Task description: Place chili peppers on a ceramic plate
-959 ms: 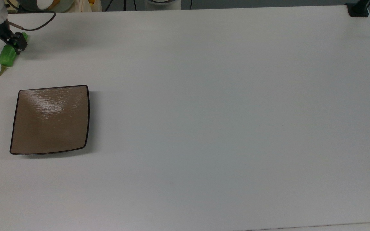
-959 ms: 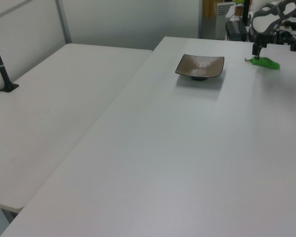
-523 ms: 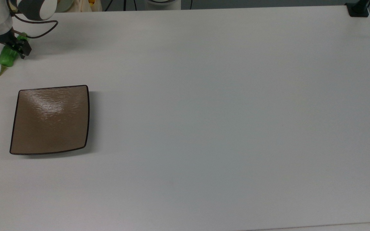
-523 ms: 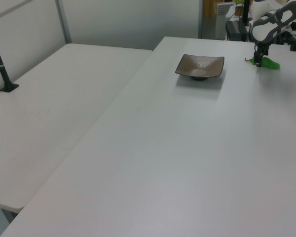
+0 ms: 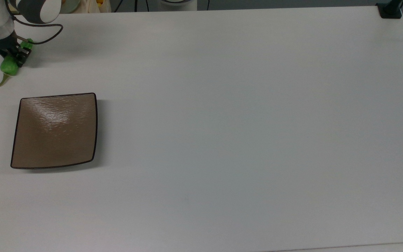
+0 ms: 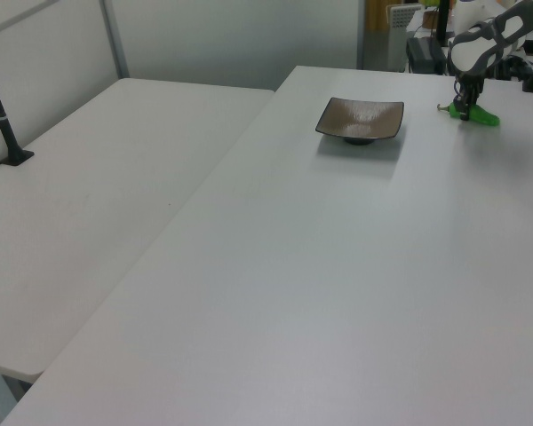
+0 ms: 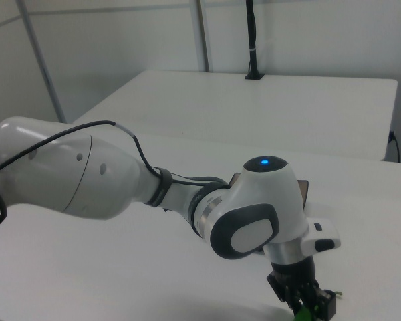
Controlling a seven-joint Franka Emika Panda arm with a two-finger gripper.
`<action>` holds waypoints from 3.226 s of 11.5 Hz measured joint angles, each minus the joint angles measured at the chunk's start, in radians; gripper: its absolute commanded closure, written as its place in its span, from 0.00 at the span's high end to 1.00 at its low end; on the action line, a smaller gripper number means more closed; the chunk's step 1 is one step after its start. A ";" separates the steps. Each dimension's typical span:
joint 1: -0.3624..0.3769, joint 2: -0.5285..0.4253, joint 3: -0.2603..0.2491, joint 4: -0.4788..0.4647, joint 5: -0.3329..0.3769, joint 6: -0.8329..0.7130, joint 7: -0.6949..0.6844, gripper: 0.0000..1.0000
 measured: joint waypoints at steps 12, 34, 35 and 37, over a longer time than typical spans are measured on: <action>0.018 -0.046 0.196 0.159 0.352 0.004 0.238 0.10; 0.066 -0.126 0.462 0.246 0.098 -0.443 0.449 1.00; 0.065 -0.158 0.489 0.246 0.098 -0.522 0.428 1.00; 0.067 -0.188 0.530 0.243 0.098 -0.584 0.419 1.00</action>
